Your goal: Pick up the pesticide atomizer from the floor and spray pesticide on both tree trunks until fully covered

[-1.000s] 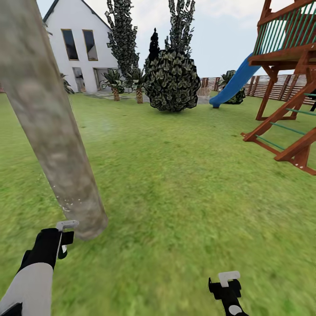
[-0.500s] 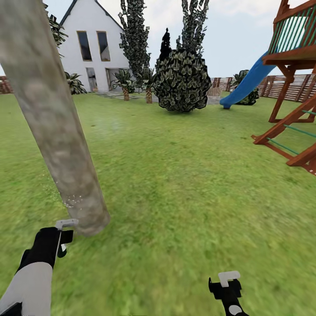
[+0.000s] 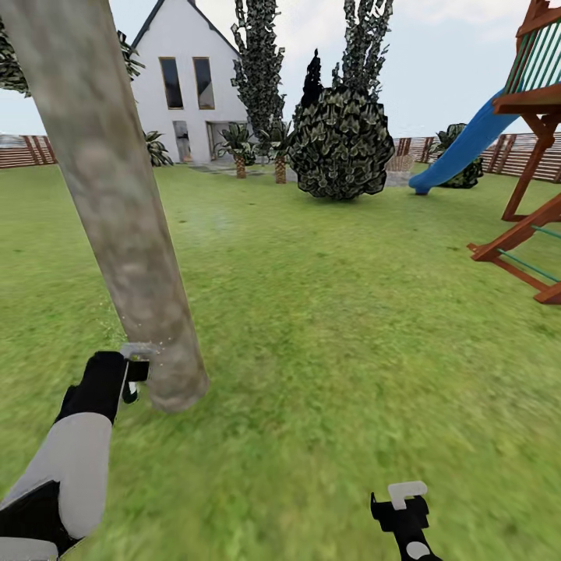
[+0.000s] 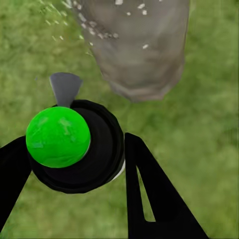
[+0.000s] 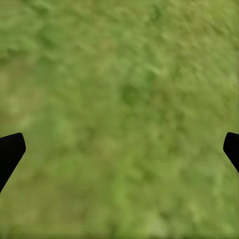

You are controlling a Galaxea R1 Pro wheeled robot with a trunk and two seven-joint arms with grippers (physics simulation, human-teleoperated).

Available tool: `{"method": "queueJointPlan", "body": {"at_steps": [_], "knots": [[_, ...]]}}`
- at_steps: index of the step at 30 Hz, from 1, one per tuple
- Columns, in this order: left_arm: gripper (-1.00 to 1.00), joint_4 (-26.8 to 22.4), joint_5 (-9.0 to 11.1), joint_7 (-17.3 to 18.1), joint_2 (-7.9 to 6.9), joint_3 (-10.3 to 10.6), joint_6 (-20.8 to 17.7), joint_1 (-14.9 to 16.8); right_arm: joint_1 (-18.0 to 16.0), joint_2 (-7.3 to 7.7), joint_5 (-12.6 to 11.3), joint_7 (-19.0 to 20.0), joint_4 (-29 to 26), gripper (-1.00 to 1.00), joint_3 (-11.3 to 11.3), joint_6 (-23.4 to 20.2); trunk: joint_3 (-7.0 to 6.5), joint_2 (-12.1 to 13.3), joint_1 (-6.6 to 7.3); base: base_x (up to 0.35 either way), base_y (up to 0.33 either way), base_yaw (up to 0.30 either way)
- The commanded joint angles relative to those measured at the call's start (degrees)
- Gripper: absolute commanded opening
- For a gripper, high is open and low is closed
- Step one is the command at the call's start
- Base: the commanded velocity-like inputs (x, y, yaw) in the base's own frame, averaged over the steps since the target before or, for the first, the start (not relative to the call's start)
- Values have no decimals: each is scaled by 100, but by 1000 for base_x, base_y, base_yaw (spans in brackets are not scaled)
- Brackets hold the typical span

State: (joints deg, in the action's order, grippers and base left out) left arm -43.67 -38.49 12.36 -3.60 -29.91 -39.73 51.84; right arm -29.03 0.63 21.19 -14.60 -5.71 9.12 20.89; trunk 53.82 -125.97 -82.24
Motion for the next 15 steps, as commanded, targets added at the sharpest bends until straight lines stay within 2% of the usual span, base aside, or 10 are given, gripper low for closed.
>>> {"method": "queueJointPlan", "body": {"at_steps": [1,2,4,5,7,8,10,12,13,15], "knots": [[-100,8,-23,62,-281,-39,-23,9,-5,-1,60,-16,8,100,46,20,5,-2,1,0,0,0],[-100,18,-20,93,-418,-47,-25,-3,-2,-1,60,-16,9,100,46,20,5,-2,1,0,0,0],[-100,19,-24,223,-453,-28,-19,-35,-2,-1,60,-16,9,100,46,20,5,-2,1,0,0,0],[-100,22,-25,272,-408,-18,-18,-38,-3,-1,60,-16,9,100,46,19,5,-2,1,0,0,0],[-100,19,-37,313,-76,-6,-17,11,-5,-1,60,-16,9,100,46,13,5,-2,1,0,0,0],[-100,14,-41,316,-7,-2,-19,19,-4,-1,60,-16,9,100,46,12,5,-2,1,0,0,0],[-100,-8,-38,323,-8,-3,-26,43,-2,-1,60,-16,9,100,46,12,5,-2,1,0,0,0],[-100,-53,-45,338,-235,-37,-40,79,-2,-1,60,-16,9,100,46,12,5,-2,1,0,0,0],[-100,-53,-36,344,-410,-48,-42,69,-4,-1,60,-16,9,100,46,12,5,-2,1,0,0,0],[-100,-53,-45,358,-561,-14,-40,20,-4,-1,60,-16,9,100,46,12,5,-2,1,0,0,0]]}}
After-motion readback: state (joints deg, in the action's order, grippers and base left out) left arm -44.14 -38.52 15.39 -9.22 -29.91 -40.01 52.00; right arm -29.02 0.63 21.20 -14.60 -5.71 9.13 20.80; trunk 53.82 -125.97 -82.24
